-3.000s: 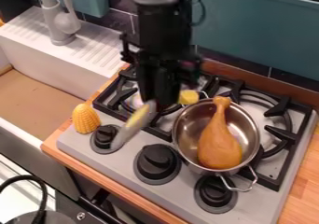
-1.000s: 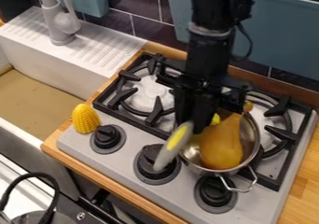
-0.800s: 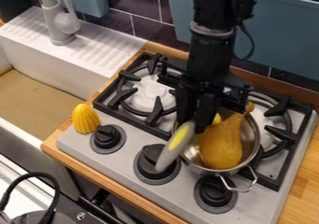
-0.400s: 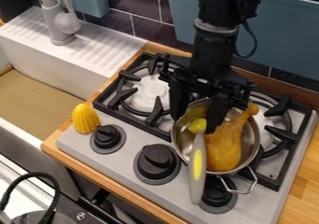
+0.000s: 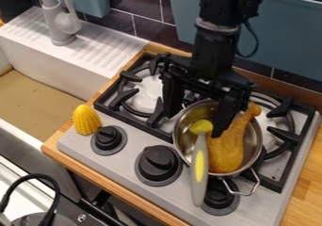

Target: Put the gray brush in the silver pot

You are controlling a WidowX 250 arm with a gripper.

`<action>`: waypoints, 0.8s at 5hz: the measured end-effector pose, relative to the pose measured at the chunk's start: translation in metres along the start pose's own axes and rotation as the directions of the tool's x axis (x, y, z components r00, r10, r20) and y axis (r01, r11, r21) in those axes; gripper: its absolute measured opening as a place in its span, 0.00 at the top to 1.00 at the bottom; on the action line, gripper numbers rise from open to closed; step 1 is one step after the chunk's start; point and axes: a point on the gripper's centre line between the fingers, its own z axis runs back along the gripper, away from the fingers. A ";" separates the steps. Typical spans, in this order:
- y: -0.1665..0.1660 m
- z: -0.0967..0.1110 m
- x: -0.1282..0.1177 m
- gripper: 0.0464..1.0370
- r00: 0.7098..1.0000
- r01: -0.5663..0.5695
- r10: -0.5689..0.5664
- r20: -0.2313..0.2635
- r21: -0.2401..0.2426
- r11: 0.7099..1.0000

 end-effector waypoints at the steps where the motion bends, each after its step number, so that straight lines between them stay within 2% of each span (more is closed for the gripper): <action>1: 0.005 0.008 0.004 0.04 1.000 -0.001 0.001 0.007 -0.018 1.000; 2: 0.014 0.019 0.008 0.04 0.996 0.010 -0.006 0.092 -0.040 0.999; 3: 0.027 0.027 0.014 0.04 0.978 0.010 0.007 0.208 -0.079 0.997; 4: 0.046 0.033 0.025 0.04 0.961 0.032 -0.002 0.278 -0.104 0.994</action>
